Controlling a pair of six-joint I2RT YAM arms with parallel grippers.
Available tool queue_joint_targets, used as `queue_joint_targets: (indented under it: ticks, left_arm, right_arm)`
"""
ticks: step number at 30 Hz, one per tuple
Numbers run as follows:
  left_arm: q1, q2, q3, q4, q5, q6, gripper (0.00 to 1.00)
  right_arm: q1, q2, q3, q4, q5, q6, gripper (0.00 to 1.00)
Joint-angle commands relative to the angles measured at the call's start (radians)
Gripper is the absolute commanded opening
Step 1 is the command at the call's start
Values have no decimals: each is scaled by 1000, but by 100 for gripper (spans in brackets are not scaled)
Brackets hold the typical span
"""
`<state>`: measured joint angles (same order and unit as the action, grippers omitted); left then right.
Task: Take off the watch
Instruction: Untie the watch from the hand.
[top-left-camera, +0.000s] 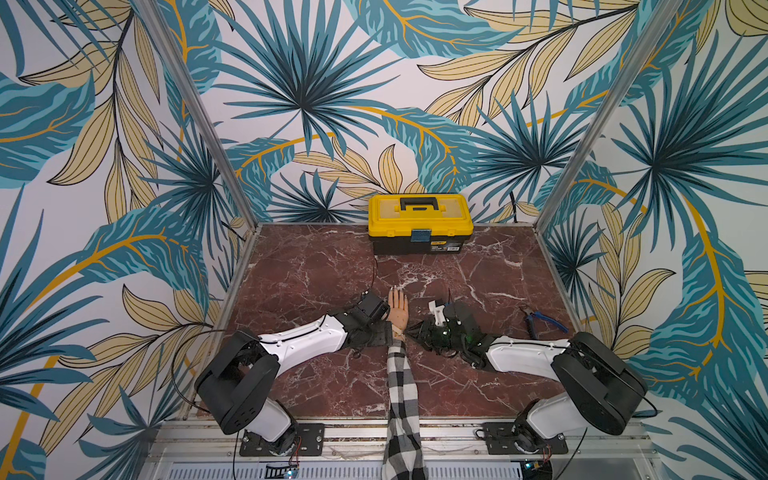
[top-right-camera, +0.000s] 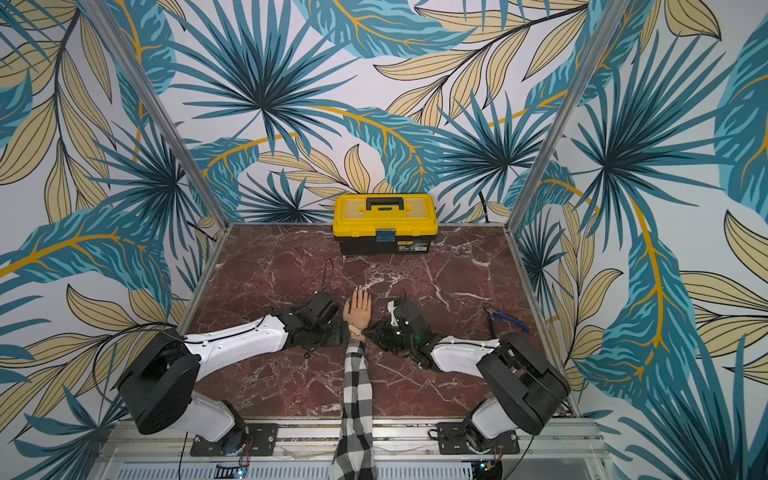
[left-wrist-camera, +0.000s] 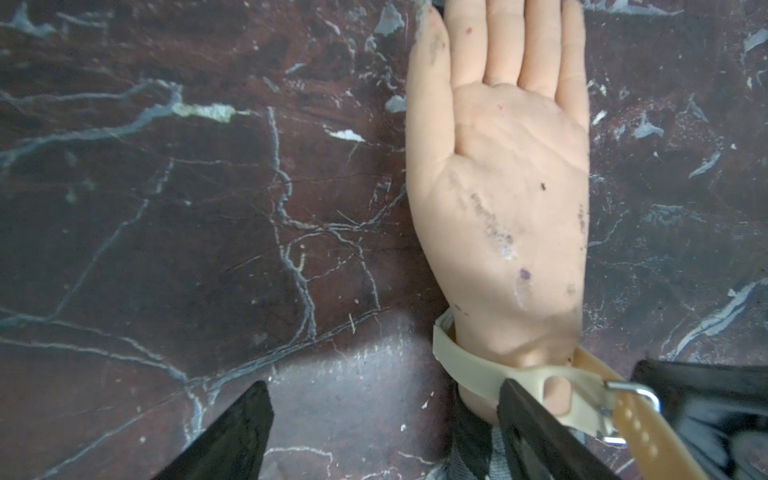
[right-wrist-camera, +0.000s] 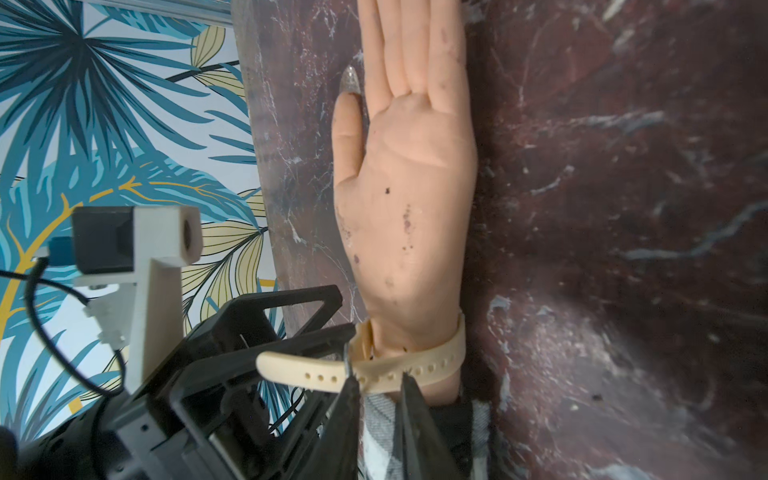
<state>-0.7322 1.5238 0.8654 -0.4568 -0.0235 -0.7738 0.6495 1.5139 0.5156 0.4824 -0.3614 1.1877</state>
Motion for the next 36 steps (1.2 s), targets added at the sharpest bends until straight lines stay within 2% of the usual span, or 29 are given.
queue_joint_targets:
  ticks: [1,20,36]
  left_arm:
    - [1,-9,-13,-5,-16,1,87]
    - [2,-9,-12,-5,-8,-2,87]
    - [2,-8,-7,-5,-6,0,87]
  right_arm:
    - [-2,21,17,36,-14,-18,19]
    - [-1,-55,12,12,-11,-20,19]
    - [0,27,45,38,-44,-18,19]
